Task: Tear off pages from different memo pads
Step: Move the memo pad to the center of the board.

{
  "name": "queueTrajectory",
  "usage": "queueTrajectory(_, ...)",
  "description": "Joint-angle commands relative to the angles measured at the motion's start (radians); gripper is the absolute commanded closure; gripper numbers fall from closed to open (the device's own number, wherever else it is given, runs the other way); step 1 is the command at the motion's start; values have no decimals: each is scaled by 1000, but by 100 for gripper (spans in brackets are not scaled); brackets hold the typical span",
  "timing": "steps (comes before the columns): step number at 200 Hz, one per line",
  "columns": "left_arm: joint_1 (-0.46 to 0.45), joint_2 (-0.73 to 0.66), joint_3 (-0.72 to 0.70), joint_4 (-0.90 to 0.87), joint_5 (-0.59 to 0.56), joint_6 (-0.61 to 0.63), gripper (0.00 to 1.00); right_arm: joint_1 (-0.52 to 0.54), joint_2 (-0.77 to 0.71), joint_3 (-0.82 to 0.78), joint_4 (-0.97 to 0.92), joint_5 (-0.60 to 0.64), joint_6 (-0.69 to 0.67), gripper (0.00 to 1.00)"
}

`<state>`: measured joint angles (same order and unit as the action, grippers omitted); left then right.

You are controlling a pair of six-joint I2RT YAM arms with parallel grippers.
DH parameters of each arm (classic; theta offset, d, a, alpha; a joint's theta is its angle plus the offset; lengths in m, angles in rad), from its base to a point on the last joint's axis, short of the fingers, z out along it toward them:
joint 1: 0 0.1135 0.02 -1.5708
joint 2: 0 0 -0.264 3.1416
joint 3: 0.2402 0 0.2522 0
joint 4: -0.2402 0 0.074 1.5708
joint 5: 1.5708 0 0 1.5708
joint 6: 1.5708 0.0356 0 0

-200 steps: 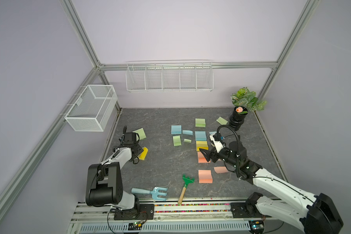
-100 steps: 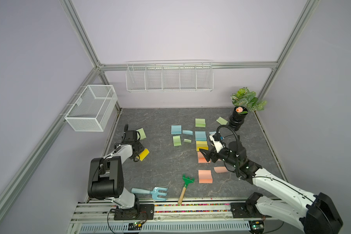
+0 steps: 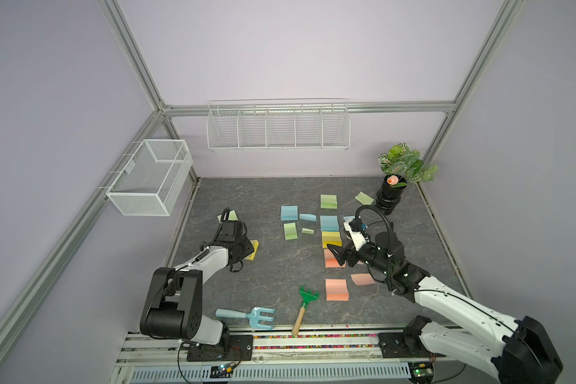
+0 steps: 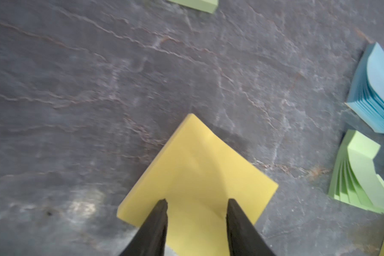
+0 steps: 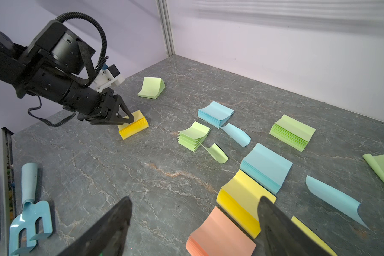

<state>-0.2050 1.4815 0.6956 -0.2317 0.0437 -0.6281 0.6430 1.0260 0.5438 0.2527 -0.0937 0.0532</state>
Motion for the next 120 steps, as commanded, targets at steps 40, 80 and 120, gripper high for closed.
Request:
queueTrajectory(40, -188, 137, -1, -66, -24, -27, 55, 2, 0, 6, 23, 25, 10, 11)
queueTrajectory(80, -196, -17, 55, -163, -132, -16, 53, 2, 33, 11, 31, 20, 13, 11)
queueTrajectory(120, -138, -102, 72, -185, -194, -52, 44, 2, 45, 17, 24, 19, 11, 11)
